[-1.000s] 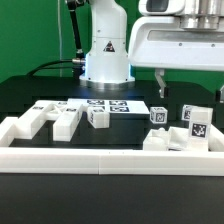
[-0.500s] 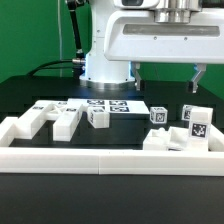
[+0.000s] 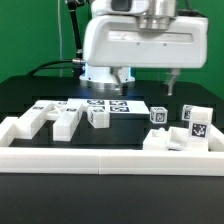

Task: Assemble chair

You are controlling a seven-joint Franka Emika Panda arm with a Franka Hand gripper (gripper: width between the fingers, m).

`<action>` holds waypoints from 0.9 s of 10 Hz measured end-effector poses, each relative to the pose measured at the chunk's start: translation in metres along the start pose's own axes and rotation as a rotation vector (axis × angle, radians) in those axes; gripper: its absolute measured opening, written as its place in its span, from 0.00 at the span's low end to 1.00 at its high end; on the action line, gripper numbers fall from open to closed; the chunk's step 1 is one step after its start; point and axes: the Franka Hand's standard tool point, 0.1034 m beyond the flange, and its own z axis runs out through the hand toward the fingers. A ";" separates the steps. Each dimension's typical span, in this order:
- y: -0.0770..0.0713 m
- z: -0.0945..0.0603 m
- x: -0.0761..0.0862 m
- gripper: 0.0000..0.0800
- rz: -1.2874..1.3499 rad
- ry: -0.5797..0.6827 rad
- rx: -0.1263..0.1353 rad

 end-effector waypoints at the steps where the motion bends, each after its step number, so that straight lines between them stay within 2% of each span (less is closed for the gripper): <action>1: 0.011 0.004 -0.010 0.81 0.014 -0.011 -0.001; 2: 0.019 0.006 -0.013 0.81 0.028 -0.013 -0.003; 5: 0.017 0.006 -0.012 0.81 0.025 -0.013 -0.002; 6: 0.019 0.007 -0.017 0.81 0.029 -0.015 -0.002; 7: 0.026 0.014 -0.039 0.81 0.053 -0.021 -0.004; 8: 0.026 0.022 -0.060 0.81 0.059 -0.038 -0.005; 9: 0.027 0.028 -0.072 0.81 0.049 -0.056 0.000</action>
Offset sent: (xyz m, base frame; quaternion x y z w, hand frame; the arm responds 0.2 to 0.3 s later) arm 0.0000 0.0000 0.0000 0.0000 0.0000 0.0000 1.0000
